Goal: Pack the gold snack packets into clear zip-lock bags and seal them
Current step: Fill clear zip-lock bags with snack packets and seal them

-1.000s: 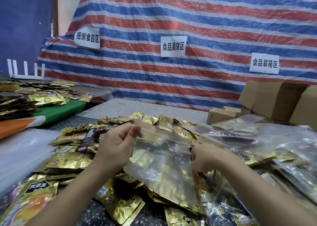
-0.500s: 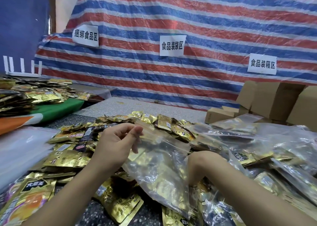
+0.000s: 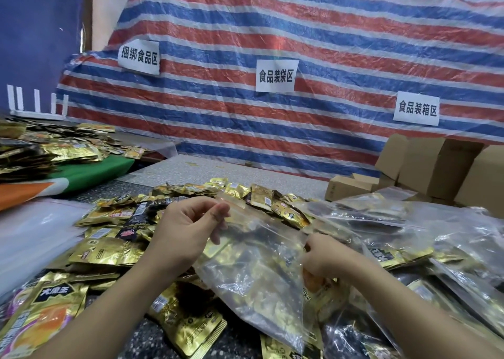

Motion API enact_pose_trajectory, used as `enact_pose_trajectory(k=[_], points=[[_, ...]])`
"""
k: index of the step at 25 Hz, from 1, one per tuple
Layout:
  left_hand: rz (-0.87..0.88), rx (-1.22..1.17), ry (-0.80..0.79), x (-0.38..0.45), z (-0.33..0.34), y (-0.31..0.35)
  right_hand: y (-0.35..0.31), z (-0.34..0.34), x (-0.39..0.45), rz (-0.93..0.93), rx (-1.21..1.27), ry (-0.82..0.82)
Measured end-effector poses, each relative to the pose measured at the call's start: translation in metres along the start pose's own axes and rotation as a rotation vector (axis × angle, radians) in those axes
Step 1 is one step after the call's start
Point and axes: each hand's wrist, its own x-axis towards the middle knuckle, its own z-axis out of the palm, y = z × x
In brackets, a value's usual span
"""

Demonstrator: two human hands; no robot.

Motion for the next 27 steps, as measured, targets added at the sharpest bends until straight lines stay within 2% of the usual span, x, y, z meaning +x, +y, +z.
enact_pose_trajectory(k=[4,6,8,10,12,14,16,23,27], points=[[-0.007,-0.005,-0.005,0.000,0.001,0.001,0.003,0.003,-0.004,-0.027,0.109,-0.022],[-0.017,-0.004,-0.010,-0.001,0.001,0.002,0.004,-0.005,-0.008,-0.043,0.226,0.073],[-0.022,-0.007,-0.017,-0.001,0.001,0.001,0.004,-0.017,-0.010,-0.093,0.355,0.239],[-0.024,-0.014,-0.027,-0.001,0.002,0.001,0.001,-0.036,-0.012,-0.164,0.636,0.378],[-0.024,-0.019,-0.036,-0.001,0.002,0.001,-0.002,-0.056,-0.016,-0.221,1.003,0.436],[-0.024,-0.018,-0.043,-0.001,0.001,0.000,-0.009,-0.069,-0.023,-0.301,1.335,0.383],[-0.026,-0.019,-0.050,-0.002,0.002,0.000,-0.017,-0.073,-0.029,-0.391,1.537,0.277],[-0.020,-0.035,-0.070,-0.002,0.001,-0.002,-0.028,-0.059,-0.042,-0.553,1.608,0.103],[-0.026,-0.058,-0.070,-0.002,0.002,0.000,-0.026,-0.049,-0.044,-0.580,1.487,0.033]])
